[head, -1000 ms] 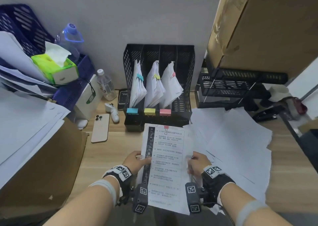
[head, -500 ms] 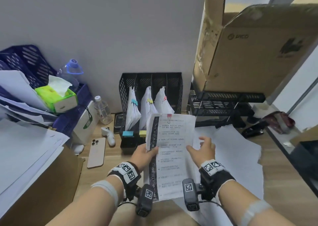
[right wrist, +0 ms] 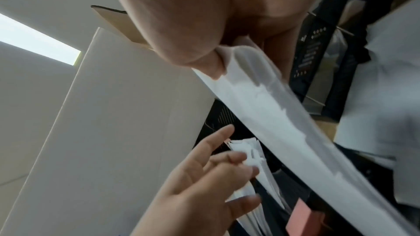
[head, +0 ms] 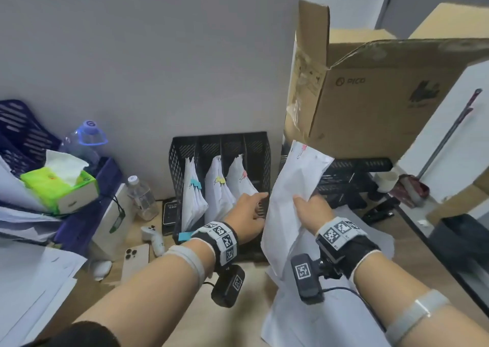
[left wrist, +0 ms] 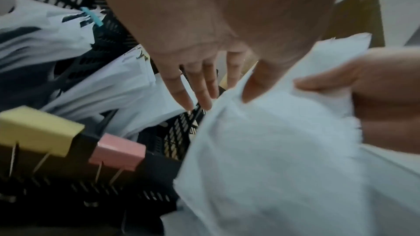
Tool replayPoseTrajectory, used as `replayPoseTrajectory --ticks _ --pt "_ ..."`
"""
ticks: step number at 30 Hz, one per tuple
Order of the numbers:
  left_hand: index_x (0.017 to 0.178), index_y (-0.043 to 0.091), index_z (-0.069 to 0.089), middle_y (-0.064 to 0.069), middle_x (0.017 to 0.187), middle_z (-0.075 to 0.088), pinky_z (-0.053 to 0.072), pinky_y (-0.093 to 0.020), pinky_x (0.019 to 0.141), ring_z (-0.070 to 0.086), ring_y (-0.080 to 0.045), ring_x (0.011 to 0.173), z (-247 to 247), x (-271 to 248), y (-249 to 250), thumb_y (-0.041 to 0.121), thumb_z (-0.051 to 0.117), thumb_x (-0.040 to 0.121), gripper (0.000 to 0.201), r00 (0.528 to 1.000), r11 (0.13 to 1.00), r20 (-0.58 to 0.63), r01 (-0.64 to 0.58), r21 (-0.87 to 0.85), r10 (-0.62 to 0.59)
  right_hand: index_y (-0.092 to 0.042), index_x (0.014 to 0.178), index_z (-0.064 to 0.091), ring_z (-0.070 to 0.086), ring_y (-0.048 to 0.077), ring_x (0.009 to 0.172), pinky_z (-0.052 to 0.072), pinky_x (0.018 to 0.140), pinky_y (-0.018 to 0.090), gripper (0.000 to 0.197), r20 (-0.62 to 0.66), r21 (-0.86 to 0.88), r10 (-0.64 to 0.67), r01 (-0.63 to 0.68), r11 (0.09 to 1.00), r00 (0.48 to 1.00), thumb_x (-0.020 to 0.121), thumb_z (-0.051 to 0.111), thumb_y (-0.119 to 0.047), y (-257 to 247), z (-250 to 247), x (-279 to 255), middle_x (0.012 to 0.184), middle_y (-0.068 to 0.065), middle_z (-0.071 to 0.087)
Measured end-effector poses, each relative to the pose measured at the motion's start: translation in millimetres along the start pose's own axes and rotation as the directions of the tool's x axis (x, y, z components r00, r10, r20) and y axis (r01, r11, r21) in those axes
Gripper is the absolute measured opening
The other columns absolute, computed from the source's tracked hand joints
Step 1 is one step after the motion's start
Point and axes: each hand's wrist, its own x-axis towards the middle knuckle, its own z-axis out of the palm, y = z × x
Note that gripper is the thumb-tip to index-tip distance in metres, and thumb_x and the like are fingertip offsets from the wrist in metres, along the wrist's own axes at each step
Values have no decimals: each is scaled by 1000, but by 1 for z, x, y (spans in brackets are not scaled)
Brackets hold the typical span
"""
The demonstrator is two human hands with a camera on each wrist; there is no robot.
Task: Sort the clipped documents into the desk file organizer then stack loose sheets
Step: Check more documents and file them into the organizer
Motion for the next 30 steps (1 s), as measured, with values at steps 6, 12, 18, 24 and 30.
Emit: replayPoseTrajectory --ticks 6,12,18,24,30 --pt "159 38 10 -14 144 52 51 -40 83 64 -36 115 -21 43 -8 35 49 99 72 992 894 31 95 438 -121 -7 133 54 53 30 122 34 88 21 38 63 -40 -88 91 995 994 98 47 -21 -12 -4 10 134 12 58" --pt "150 16 28 -16 130 65 54 -47 89 66 -38 114 -42 55 -35 60 41 96 71 966 856 -158 256 450 -206 -12 135 53 53 24 124 35 90 20 38 188 -31 -141 150 988 972 99 50 -22 -38 3 19 133 5 59" --pt "133 9 43 -19 112 69 54 -47 83 67 -40 101 -65 48 -50 20 48 97 38 964 916 -193 239 321 -184 -7 134 53 52 27 127 34 91 18 38 179 -41 -218 229 973 959 99 49 -20 -73 38 49 135 9 58" --pt "117 8 48 -19 97 69 50 -39 71 65 -40 86 -71 47 -55 15 46 93 24 958 965 -266 167 202 -111 -12 134 51 57 35 118 43 95 31 38 13 -108 -225 225 968 974 98 47 -23 -95 90 70 130 14 61" --pt "106 12 46 -13 88 63 40 -35 67 59 -35 80 -72 49 -65 14 48 94 13 963 976 -254 135 173 -88 -6 113 61 64 35 100 43 77 26 33 115 -255 -2 31 966 993 91 53 -30 -73 127 83 112 16 68"
